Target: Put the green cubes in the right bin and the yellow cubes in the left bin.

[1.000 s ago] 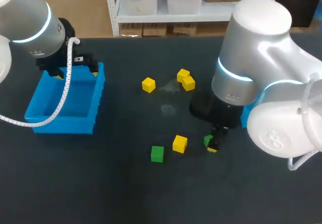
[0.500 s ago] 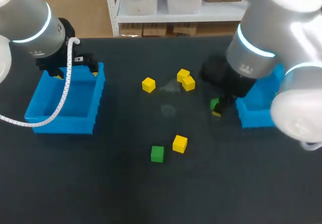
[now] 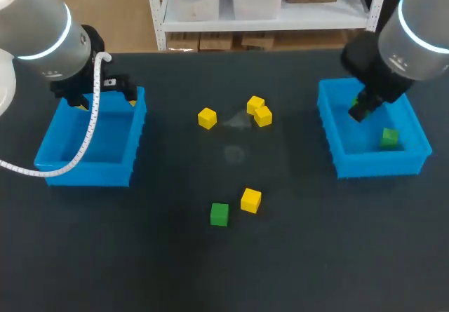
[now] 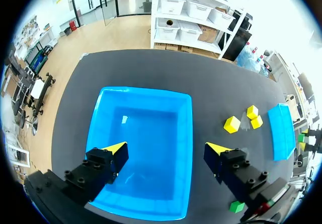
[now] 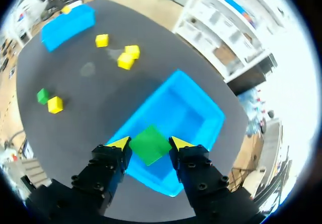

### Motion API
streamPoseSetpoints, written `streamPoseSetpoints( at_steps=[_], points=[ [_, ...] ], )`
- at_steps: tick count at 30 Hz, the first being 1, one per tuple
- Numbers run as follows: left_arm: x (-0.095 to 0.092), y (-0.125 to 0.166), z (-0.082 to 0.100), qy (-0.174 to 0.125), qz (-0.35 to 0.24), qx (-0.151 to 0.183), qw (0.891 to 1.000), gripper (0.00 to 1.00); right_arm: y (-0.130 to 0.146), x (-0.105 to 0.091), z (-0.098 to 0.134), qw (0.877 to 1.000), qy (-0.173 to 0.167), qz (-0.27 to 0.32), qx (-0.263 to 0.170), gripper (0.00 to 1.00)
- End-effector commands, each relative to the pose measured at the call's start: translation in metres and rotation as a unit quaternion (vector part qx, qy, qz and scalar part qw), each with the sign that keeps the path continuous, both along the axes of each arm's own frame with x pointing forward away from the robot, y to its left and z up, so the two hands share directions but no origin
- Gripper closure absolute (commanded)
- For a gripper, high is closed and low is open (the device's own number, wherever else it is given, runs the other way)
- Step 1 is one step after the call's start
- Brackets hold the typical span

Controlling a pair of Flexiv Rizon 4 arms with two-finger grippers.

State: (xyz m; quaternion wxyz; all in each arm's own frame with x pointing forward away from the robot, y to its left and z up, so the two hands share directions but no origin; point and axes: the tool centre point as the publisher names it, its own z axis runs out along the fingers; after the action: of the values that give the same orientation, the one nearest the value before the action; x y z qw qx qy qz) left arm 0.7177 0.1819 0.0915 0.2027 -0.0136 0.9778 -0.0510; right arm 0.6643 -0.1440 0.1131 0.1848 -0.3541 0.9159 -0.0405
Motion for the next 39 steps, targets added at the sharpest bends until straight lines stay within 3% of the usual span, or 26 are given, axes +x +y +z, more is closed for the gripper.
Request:
streamPoseSetpoints(
  at_steps=[1,5,6,7,8,9,10,11,18,23,29,39],
  points=[
    [0.000,-0.001,0.000,0.000,0.002,0.001,1.000,0.00,-0.008,0.015,-0.016,0.998,-0.047,-0.032,-0.003,1.00],
    [0.000,-0.001,0.000,0.000,0.002,0.001,1.000,0.00,-0.010,0.035,-0.028,0.998,-0.047,-0.046,0.009,1.00],
    [0.000,-0.001,0.000,0.000,0.002,0.001,1.000,0.00,-0.009,0.040,-0.029,0.998,-0.049,-0.047,0.010,0.96],
    [0.000,-0.001,0.000,0.000,0.002,0.001,1.000,0.00,-0.008,0.044,-0.030,0.997,-0.052,-0.047,0.015,0.63],
    [0.000,-0.001,0.000,0.000,0.002,0.001,1.000,0.00,-0.006,0.048,-0.030,0.997,-0.054,-0.046,0.016,0.51],
    [0.000,-0.001,0.000,0.000,0.002,0.001,1.000,0.00,-0.005,0.051,-0.030,0.997,-0.056,-0.046,0.017,0.51],
    [0.000,-0.001,0.000,0.000,0.002,0.001,1.000,0.00,-0.003,0.054,-0.029,0.997,-0.059,-0.044,0.018,0.29],
    [0.000,-0.001,0.000,0.000,0.002,0.001,1.000,0.00,-0.002,0.056,-0.028,0.997,-0.060,-0.040,0.019,0.00],
    [0.000,-0.001,0.000,0.000,0.002,0.001,1.000,0.00,0.004,0.074,-0.010,0.997,-0.070,-0.006,0.022,0.00],
    [0.000,-0.001,0.000,0.000,0.002,0.001,1.000,0.00,0.020,0.090,0.009,0.991,-0.069,0.101,0.046,0.00],
    [0.000,-0.001,0.000,0.000,0.002,0.001,1.000,0.00,0.048,0.086,0.017,0.965,-0.031,0.258,0.029,0.00],
    [0.000,-0.001,0.000,0.000,0.002,0.001,1.000,0.00,0.102,0.050,0.007,0.915,0.006,0.401,0.047,0.00]
  ],
)
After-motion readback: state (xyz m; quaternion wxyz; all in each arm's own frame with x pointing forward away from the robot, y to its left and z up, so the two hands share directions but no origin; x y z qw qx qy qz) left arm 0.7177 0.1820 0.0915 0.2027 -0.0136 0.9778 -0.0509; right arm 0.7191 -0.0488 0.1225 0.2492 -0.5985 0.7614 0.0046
